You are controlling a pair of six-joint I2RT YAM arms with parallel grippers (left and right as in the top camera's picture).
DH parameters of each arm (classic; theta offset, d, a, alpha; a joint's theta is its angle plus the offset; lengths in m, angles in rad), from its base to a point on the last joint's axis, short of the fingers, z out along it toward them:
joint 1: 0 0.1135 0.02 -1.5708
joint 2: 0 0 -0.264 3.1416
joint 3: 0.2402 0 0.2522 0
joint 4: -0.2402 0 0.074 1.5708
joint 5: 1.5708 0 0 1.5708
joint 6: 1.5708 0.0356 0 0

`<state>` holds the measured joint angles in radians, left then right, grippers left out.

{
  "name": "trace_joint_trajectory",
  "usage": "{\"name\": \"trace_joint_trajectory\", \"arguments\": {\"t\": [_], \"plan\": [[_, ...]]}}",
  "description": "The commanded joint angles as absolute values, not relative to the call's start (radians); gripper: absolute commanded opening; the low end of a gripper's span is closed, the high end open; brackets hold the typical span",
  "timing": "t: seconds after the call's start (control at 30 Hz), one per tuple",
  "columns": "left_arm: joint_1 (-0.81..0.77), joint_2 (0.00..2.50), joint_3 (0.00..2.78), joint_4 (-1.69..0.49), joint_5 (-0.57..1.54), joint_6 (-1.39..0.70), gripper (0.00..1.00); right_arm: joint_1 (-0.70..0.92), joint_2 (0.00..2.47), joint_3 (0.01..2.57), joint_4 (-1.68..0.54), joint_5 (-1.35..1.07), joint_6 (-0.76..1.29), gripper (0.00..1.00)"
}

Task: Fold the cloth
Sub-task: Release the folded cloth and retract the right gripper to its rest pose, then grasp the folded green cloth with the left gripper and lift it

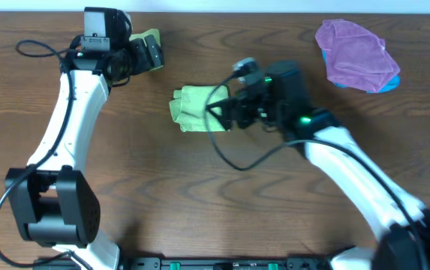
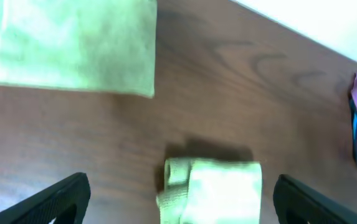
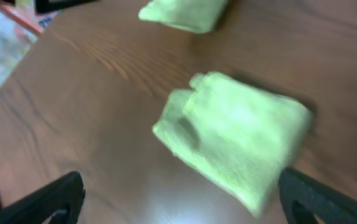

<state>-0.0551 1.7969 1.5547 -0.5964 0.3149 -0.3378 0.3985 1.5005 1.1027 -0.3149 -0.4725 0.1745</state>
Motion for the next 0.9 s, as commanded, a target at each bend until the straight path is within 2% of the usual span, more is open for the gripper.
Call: {"name": "trace_joint_trajectory", "arguments": {"t": [0.0, 0.1, 0.23, 0.47, 0.6, 0.77, 0.87], "plan": [[-0.052, 1.784, 1.575, -0.648, 0.345, -0.38, 0.95, 0.341, 1.37, 1.108, -0.449, -0.436, 0.084, 0.99], [-0.052, 1.784, 1.575, -0.694, 0.403, -0.406, 0.95, 0.292, 1.252, 1.066, -0.592, -0.36, 0.039, 0.99], [-0.052, 1.785, 1.573, -0.78, 0.439, -0.406, 0.96, 0.24, 1.039, 0.895, -0.617, -0.361, 0.045, 0.99], [-0.052, 1.785, 1.573, -0.895, 0.443, -0.397, 0.96, 0.219, 0.589, 0.567, -0.617, -0.307, 0.192, 0.99], [-0.052, 1.786, 1.567, -0.929, 0.465, -0.405, 0.95, 0.219, 0.359, 0.455, -0.698, -0.239, 0.299, 0.99], [-0.052, 1.785, 1.472, -0.929, 0.499, -0.445, 0.95, 0.219, 0.227, 0.426, -0.764, -0.21, 0.363, 0.99], [-0.053, 1.786, 1.346, -0.841, 0.58, -0.481, 0.95, 0.219, 0.221, 0.426, -0.765, -0.21, 0.363, 0.99]]}}
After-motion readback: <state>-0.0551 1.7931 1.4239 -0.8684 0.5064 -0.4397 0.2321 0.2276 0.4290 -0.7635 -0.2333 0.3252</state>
